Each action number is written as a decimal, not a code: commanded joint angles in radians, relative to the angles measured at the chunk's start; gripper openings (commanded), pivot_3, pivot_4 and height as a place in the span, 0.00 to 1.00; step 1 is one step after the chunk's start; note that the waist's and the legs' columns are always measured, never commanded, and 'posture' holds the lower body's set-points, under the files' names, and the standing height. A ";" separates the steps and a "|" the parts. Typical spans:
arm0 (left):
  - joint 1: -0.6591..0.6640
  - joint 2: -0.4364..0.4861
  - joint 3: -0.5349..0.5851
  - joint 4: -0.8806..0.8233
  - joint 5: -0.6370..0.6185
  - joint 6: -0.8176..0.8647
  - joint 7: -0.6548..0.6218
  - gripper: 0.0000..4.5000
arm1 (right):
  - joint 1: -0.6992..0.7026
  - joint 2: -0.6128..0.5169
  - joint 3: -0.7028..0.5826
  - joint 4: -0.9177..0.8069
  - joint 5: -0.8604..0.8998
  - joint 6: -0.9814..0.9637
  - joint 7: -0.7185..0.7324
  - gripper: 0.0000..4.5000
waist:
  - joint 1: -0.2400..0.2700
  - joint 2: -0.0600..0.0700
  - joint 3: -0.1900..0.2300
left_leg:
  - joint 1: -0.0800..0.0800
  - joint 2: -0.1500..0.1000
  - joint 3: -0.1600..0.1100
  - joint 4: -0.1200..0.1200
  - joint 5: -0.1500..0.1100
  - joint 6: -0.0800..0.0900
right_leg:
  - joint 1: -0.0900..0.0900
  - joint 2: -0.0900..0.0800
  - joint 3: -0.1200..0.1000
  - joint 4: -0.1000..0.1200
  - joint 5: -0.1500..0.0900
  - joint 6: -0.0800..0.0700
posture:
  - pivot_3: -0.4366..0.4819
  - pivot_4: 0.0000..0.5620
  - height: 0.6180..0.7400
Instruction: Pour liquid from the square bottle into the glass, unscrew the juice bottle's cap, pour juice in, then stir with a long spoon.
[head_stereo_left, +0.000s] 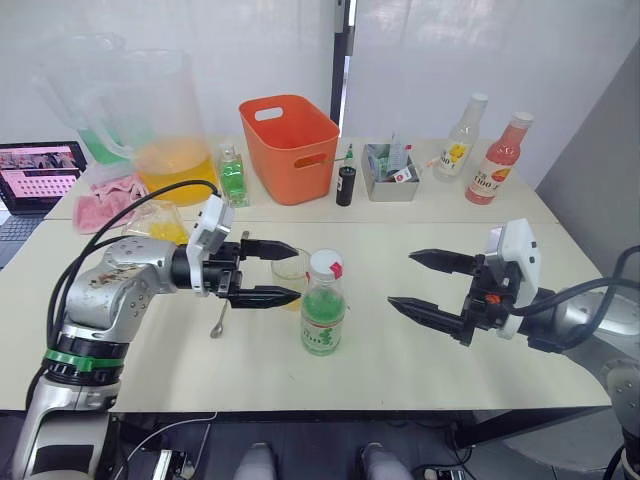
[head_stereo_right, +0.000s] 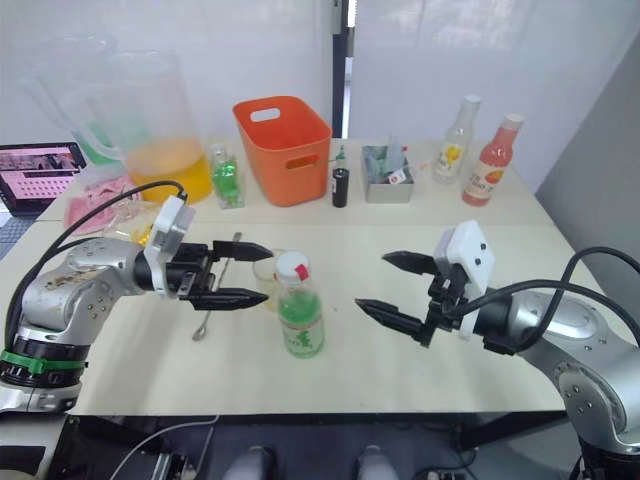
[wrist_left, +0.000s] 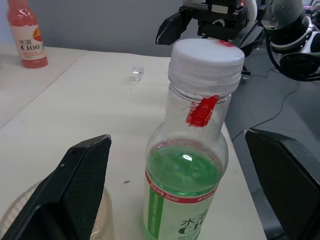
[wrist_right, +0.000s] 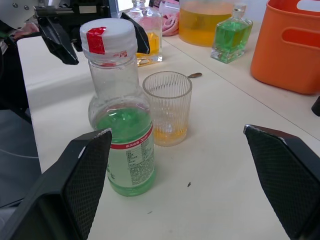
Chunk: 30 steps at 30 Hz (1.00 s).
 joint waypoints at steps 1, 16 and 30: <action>-0.019 -0.037 -0.004 -0.075 -0.023 0.015 0.048 1.00 | 0.010 -0.003 -0.046 -0.048 0.042 -0.022 -0.020 0.99 | 0.000 0.000 0.000 | 0.000 0.000 0.000 0.001 0.000 0.000 | 0.000 0.000 0.000 0.000 0.000 0.000 | 0.48 0.27 0.70; 0.028 -0.117 -0.072 -0.115 0.060 -0.071 0.114 1.00 | 0.009 -0.026 -0.032 -0.035 0.045 -0.047 -0.038 0.99 | 0.000 0.000 0.000 | 0.002 -0.001 -0.001 0.007 0.000 0.001 | 0.007 0.000 0.000 -0.001 -0.002 -0.004 | 0.48 0.27 0.70; -0.005 -0.168 -0.089 -0.121 0.067 -0.060 0.165 0.60 | -0.012 -0.027 -0.013 -0.027 0.041 -0.046 -0.052 1.00 | 0.000 0.000 0.000 | 0.002 -0.001 -0.001 0.007 0.000 0.001 | 0.007 0.000 0.000 -0.001 -0.003 -0.004 | 0.48 0.27 0.70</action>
